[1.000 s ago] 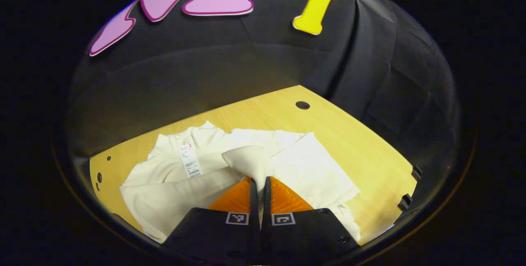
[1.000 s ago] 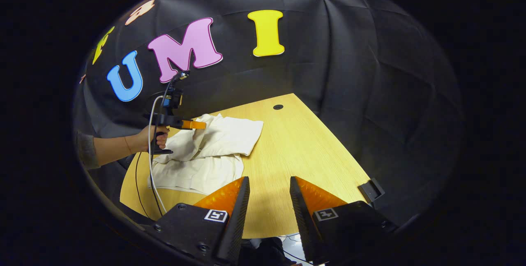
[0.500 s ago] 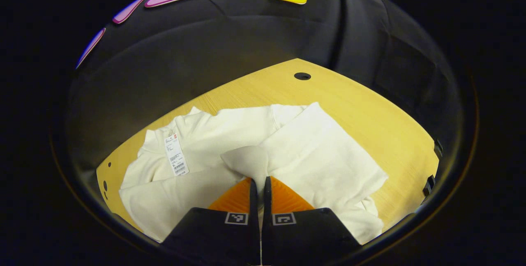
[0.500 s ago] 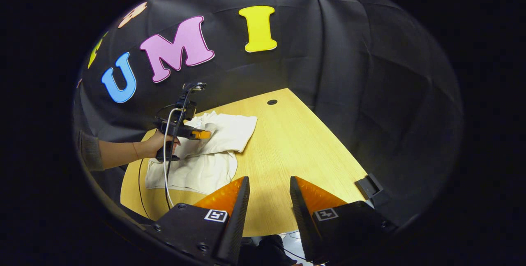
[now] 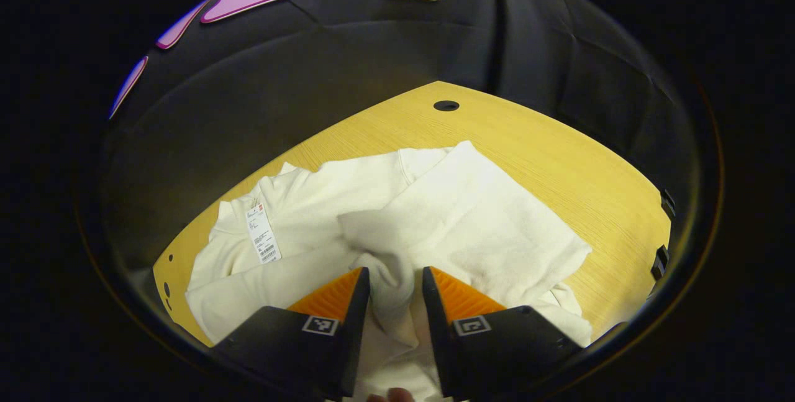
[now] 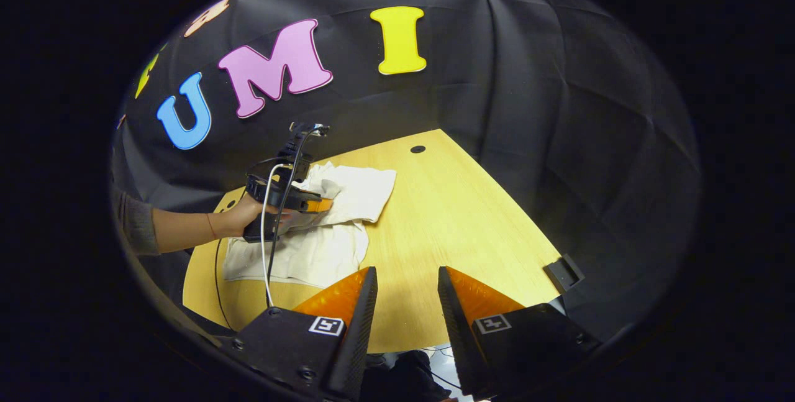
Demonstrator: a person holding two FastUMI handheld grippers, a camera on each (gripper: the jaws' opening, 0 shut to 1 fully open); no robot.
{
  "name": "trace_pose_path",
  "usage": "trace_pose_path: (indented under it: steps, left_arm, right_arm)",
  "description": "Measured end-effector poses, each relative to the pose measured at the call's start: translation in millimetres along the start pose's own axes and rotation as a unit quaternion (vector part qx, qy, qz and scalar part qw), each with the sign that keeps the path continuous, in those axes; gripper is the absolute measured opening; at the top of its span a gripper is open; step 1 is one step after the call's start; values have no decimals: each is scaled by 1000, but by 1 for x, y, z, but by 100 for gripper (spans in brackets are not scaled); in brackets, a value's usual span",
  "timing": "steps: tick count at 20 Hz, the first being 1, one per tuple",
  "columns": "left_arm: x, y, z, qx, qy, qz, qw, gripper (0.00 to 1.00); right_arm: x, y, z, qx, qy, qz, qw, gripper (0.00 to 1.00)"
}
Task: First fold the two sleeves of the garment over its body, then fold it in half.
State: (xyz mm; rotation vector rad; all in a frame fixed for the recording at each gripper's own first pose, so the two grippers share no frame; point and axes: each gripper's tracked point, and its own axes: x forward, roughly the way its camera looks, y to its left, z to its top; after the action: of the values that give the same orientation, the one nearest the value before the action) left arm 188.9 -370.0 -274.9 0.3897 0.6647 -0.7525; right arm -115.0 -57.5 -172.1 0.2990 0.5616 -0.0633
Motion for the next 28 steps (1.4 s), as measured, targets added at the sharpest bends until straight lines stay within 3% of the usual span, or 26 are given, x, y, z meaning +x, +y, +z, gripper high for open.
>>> trace_pose_path:
  steps: [1, 4, 9, 15, 22, 28]
  left_arm:
    - [-5, 1, -2, -3, -2, -3, 1000, 67]
    - [-29, 11, -11, -13, -14, 5, 1000, 75]
    - [-102, 39, -35, -58, -51, 22, 997, 76]
    - [-185, 82, -141, -140, -22, 56, 988, 76]
    - [-241, 113, -277, -253, 54, 90, 962, 78]
    - [-251, 131, -331, -311, 74, 88, 944, 75]
  right_arm:
    - [1, 6, 1, -3, 0, 4, 1000, 61]
    - [4, 26, 0, -12, 2, 21, 1000, 61]
    - [17, 65, -2, -28, 16, 58, 998, 62]
    - [47, 99, -21, -43, 56, 94, 993, 62]
    - [83, 111, -62, -61, 118, 108, 985, 63]
    - [109, 119, -93, -53, 156, 117, 979, 63]
